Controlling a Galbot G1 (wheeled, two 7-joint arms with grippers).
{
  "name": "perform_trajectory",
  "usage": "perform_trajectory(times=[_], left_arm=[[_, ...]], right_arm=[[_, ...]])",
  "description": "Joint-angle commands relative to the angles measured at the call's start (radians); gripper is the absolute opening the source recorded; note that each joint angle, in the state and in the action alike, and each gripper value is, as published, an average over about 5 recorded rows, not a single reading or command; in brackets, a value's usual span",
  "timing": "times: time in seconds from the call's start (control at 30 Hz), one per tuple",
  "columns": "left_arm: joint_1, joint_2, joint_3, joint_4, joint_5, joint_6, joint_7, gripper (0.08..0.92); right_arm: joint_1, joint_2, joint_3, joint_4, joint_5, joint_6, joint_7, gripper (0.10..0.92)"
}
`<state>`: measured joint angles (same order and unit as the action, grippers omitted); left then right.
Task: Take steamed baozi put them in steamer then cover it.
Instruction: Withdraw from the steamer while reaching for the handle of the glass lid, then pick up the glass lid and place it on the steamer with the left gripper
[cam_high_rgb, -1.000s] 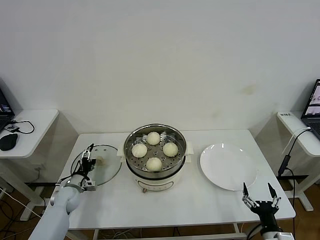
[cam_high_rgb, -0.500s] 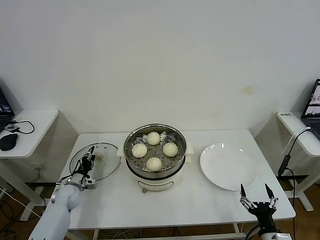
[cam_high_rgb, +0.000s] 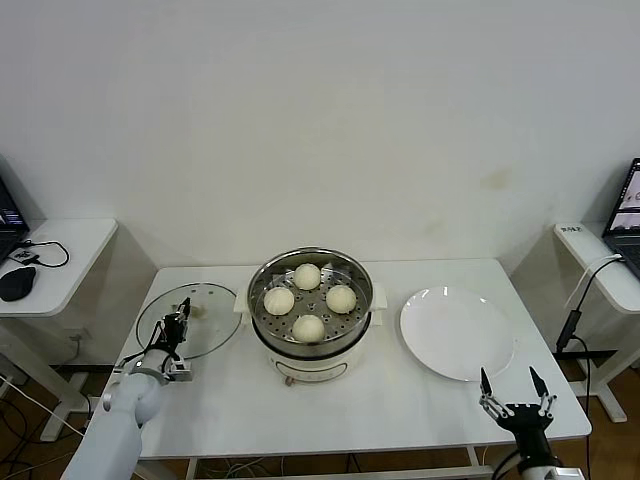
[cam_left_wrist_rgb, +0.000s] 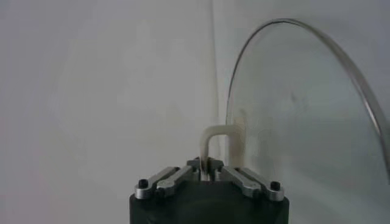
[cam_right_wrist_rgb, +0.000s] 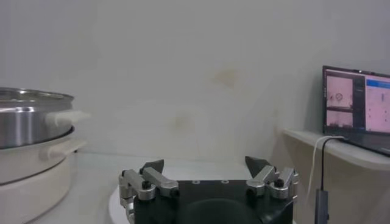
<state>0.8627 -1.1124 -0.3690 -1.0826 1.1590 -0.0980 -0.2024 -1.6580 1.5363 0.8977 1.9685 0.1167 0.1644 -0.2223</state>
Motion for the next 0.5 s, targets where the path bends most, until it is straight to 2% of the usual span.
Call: perform_trajectory(times=[0.03, 0.3, 0.5], left_arm=[[0.085, -0.005, -0.072, -0.102, 0.03, 0.011, -0.055, 0.117], [0.27, -0.027, -0.199, -0.375, 0.055, 0.059, -0.068, 0.117], [0.376, -0.028, -0.268, -0.573, 0.051, 0.136, 0.005, 0.117]], right_arm=[[-0.002, -0.001, -0.003, 0.003, 0.0, 0.001, -0.002, 0.823], [-0.001, -0.004, -0.018, 0.006, -0.005, 0.003, -0.003, 0.823], [0.001, -0.011, -0.034, 0.01, -0.013, 0.005, -0.003, 0.823]])
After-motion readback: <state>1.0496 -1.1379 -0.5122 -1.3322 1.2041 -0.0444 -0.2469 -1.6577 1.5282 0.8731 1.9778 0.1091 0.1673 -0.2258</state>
